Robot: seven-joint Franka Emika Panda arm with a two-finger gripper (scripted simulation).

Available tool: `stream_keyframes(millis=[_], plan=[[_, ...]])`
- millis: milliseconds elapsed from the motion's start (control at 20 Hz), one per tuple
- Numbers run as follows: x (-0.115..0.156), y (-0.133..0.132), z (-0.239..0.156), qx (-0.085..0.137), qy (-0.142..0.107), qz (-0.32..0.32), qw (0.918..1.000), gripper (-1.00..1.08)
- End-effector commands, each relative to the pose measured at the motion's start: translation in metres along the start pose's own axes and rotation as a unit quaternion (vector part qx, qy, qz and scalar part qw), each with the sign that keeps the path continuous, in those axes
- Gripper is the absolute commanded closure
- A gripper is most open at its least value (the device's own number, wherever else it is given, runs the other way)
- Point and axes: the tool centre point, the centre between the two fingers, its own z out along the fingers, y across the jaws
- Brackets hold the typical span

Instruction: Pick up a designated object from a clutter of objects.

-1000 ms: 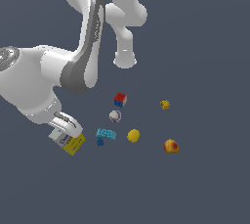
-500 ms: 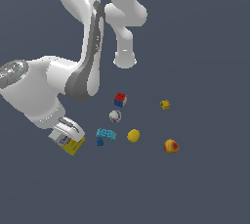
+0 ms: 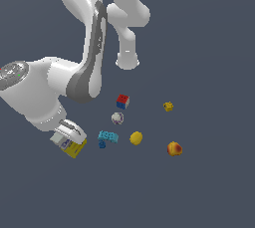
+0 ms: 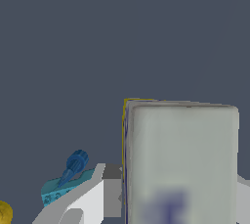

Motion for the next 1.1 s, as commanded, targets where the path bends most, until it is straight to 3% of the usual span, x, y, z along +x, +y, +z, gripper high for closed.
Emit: stream_keyframes(millis=[0, 550, 1050], plan=[[0.0, 0.0, 0.0, 0.0, 0.0, 0.0, 1.0, 1.08], [-0.019, -0.009, -0.014, 0.0, 0.0, 0.0, 1.0, 1.08], [-0.073, -0.036, -0.055, 0.001, 0.0, -0.001, 1.0, 1.08]])
